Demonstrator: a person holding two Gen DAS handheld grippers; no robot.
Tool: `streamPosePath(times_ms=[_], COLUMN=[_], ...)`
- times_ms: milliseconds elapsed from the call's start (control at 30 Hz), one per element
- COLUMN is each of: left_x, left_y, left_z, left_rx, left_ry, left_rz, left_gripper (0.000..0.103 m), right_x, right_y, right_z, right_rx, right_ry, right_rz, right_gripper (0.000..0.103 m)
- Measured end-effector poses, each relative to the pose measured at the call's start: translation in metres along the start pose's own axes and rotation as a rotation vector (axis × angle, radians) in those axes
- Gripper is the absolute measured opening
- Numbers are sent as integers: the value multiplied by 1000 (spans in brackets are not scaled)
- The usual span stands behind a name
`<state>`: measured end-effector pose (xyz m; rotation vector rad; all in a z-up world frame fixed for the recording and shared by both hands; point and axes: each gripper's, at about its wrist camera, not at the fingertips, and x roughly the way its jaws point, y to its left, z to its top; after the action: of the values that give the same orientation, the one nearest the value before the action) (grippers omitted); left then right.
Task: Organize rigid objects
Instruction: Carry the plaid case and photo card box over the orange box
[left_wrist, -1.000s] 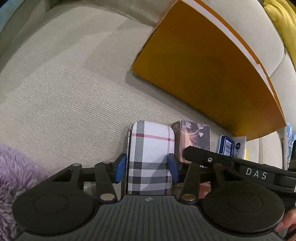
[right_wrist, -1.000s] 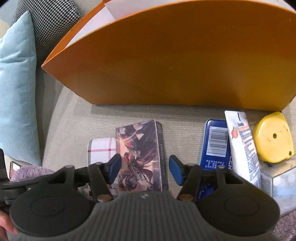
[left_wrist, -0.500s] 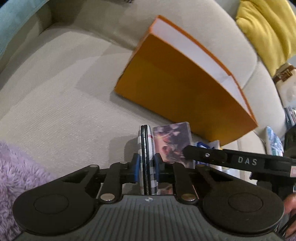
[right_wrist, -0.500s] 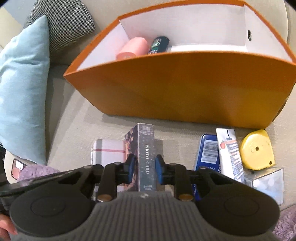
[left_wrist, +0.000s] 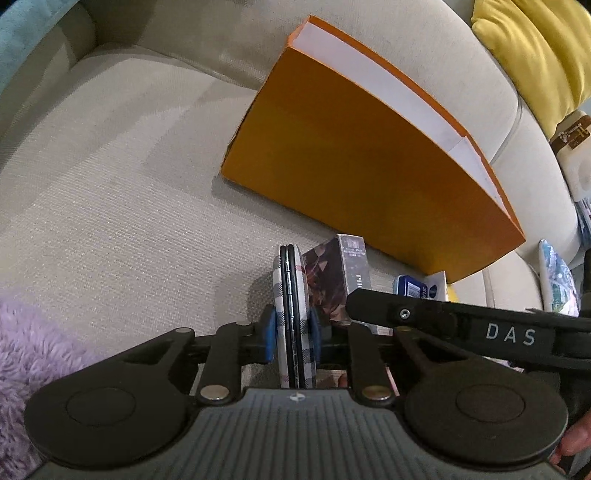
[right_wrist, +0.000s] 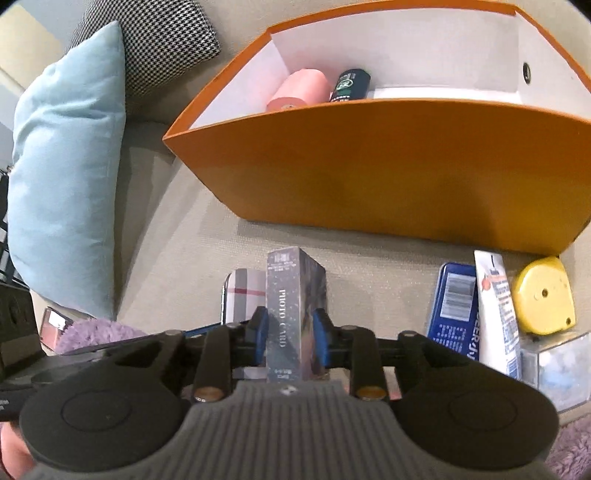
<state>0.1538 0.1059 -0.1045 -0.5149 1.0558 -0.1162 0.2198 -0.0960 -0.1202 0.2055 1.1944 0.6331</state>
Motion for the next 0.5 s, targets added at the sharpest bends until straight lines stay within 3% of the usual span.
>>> streamPosePath(times_ms=[100,167,400,500], left_x=[3,6,7,6], left_y=[-2,-3,0,-1], left_z=[1,1,0,-1], left_rx=[2,8,-14,-8], left_ry=[0,0,7,9], left_rz=[4,-2,3,8], left_gripper=[21,21,22,22], right_x=[4,7,24,23], right_y=[1,1,12,8], right_z=[3,5,6,7], right_rx=[17,30,9,12], right_ry=[0,2,33,31], right_rz=[-4,-5,-55,-70], right_gripper=[32,42,43,38])
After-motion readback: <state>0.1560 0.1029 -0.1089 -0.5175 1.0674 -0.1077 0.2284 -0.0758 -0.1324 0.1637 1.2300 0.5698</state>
